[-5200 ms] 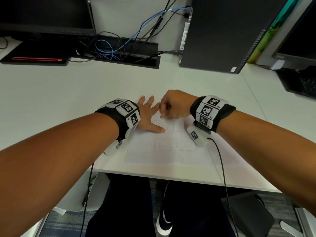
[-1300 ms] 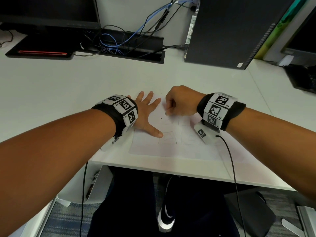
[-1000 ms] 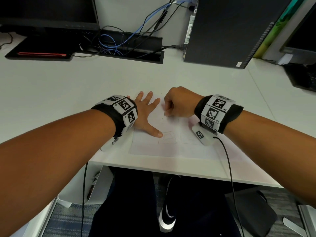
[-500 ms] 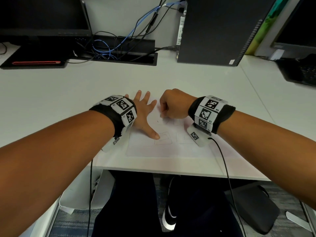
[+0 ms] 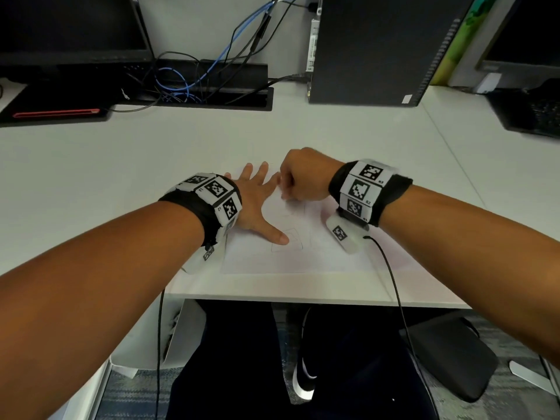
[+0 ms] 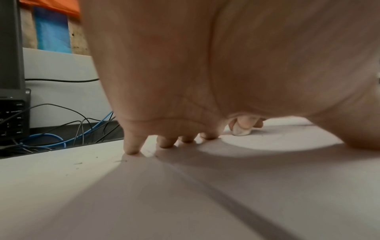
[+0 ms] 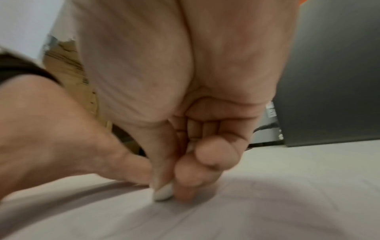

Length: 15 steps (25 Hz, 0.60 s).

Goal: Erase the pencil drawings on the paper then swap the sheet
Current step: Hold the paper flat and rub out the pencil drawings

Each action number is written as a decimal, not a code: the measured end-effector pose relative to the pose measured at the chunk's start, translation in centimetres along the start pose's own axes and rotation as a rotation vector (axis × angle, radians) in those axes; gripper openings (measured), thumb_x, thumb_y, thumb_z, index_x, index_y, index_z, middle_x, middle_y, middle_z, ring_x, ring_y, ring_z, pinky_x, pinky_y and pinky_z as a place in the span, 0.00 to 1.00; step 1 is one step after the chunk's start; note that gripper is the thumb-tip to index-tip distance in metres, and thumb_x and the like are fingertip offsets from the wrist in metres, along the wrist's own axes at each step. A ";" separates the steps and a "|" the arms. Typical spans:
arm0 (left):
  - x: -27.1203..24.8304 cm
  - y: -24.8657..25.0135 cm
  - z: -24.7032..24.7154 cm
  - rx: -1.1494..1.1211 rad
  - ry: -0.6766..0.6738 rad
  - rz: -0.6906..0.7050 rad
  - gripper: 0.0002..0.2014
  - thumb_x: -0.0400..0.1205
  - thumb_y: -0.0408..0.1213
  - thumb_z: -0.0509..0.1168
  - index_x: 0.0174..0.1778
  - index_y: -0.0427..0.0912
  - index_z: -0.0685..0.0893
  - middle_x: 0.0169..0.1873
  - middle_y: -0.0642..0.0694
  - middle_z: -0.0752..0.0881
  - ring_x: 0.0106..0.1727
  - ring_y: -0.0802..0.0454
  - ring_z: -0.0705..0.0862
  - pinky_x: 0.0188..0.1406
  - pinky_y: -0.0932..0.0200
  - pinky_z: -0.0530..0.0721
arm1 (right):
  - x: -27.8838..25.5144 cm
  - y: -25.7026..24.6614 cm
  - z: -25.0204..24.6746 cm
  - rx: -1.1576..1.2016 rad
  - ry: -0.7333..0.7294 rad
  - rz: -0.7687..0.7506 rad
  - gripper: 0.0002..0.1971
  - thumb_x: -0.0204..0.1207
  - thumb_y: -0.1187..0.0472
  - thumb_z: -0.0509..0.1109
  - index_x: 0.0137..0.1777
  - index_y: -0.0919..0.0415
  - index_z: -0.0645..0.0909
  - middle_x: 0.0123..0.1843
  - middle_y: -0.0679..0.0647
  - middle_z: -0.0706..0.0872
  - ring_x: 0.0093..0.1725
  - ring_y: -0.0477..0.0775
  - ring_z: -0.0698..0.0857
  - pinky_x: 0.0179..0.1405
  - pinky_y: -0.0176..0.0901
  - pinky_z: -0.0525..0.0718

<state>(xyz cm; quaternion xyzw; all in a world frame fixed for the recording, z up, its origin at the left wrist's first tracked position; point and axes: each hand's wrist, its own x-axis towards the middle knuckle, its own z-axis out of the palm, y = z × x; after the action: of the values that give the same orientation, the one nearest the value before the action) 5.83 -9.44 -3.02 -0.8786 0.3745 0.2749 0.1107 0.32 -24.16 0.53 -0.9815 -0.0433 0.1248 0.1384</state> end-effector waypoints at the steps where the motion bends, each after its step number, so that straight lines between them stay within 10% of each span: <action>1: 0.0 0.0 0.1 0.005 0.003 -0.003 0.71 0.54 0.86 0.61 0.84 0.57 0.30 0.83 0.48 0.27 0.84 0.40 0.31 0.80 0.29 0.42 | 0.0 0.1 -0.1 -0.003 0.006 0.005 0.06 0.75 0.59 0.75 0.42 0.62 0.90 0.40 0.53 0.91 0.44 0.53 0.89 0.44 0.42 0.87; 15: 0.1 -0.1 0.2 -0.007 0.016 -0.011 0.71 0.55 0.85 0.62 0.83 0.56 0.29 0.83 0.48 0.26 0.84 0.40 0.30 0.80 0.28 0.42 | -0.3 0.8 -0.9 -0.069 -0.085 -0.025 0.05 0.75 0.59 0.76 0.40 0.58 0.87 0.33 0.45 0.86 0.32 0.44 0.82 0.28 0.30 0.74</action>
<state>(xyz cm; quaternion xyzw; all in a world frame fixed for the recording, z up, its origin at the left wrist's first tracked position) 5.84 -9.35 -3.20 -0.8833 0.3693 0.2687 0.1060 0.32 -25.21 1.23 -0.9789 -0.0657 0.1633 0.1043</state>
